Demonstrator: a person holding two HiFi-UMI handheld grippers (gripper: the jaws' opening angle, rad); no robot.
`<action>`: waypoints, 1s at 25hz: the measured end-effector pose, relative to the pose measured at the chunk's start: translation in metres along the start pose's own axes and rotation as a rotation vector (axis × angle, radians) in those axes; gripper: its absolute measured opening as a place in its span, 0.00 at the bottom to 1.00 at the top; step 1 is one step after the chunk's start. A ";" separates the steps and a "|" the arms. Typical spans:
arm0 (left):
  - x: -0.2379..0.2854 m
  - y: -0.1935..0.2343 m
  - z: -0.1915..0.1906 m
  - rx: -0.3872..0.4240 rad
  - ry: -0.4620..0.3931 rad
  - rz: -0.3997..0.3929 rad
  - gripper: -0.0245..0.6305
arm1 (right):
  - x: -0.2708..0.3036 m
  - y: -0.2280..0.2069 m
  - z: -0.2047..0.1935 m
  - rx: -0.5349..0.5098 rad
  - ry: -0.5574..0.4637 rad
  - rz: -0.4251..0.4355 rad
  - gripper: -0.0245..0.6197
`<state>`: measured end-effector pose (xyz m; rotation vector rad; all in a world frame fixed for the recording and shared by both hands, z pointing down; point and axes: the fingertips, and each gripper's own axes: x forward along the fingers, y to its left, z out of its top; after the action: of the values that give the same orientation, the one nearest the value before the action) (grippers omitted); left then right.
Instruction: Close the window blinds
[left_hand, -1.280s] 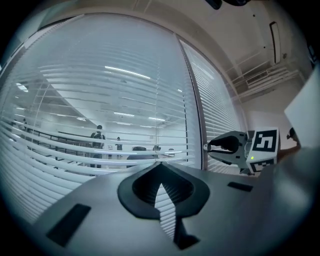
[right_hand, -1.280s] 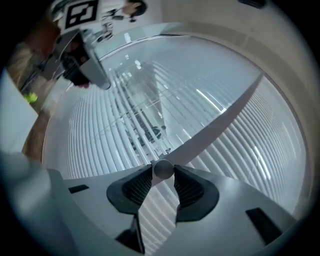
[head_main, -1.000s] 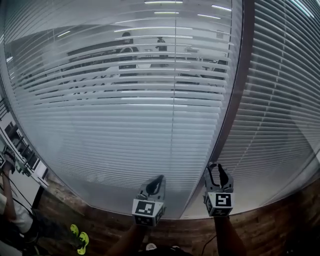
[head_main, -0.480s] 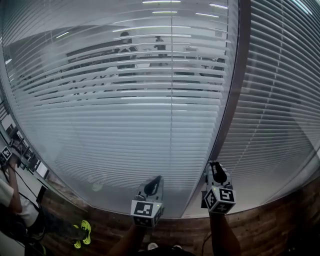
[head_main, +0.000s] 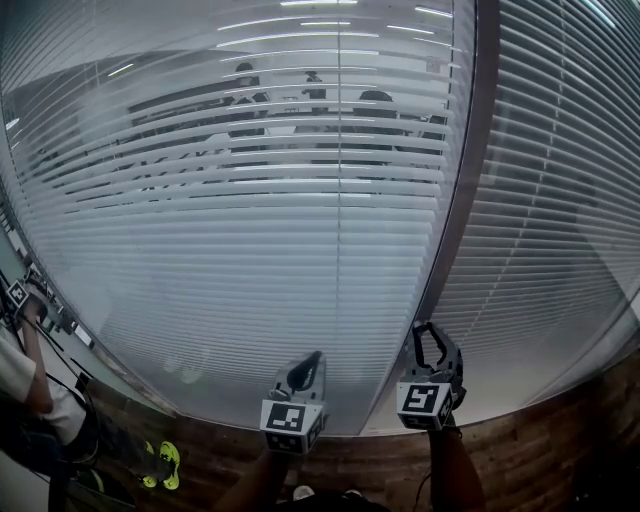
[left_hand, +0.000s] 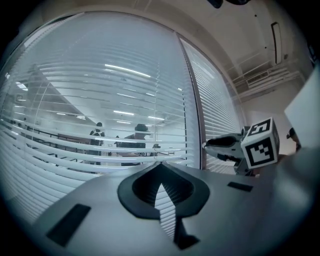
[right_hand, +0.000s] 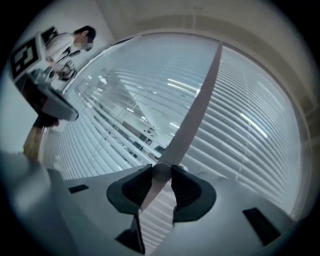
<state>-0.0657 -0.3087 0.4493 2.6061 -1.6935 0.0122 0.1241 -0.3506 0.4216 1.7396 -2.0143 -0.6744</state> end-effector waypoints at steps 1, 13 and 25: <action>0.000 0.000 0.001 -0.001 0.003 0.003 0.04 | 0.000 0.002 0.000 -0.094 0.019 -0.005 0.23; 0.001 -0.010 -0.002 0.013 0.007 -0.023 0.04 | 0.003 0.013 -0.010 -0.783 0.038 0.023 0.23; -0.006 -0.014 0.000 0.017 -0.008 -0.028 0.04 | -0.019 0.006 0.020 0.003 -0.092 -0.003 0.26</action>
<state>-0.0553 -0.2975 0.4490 2.6450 -1.6671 0.0152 0.1112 -0.3289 0.4093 1.7433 -2.0749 -0.7660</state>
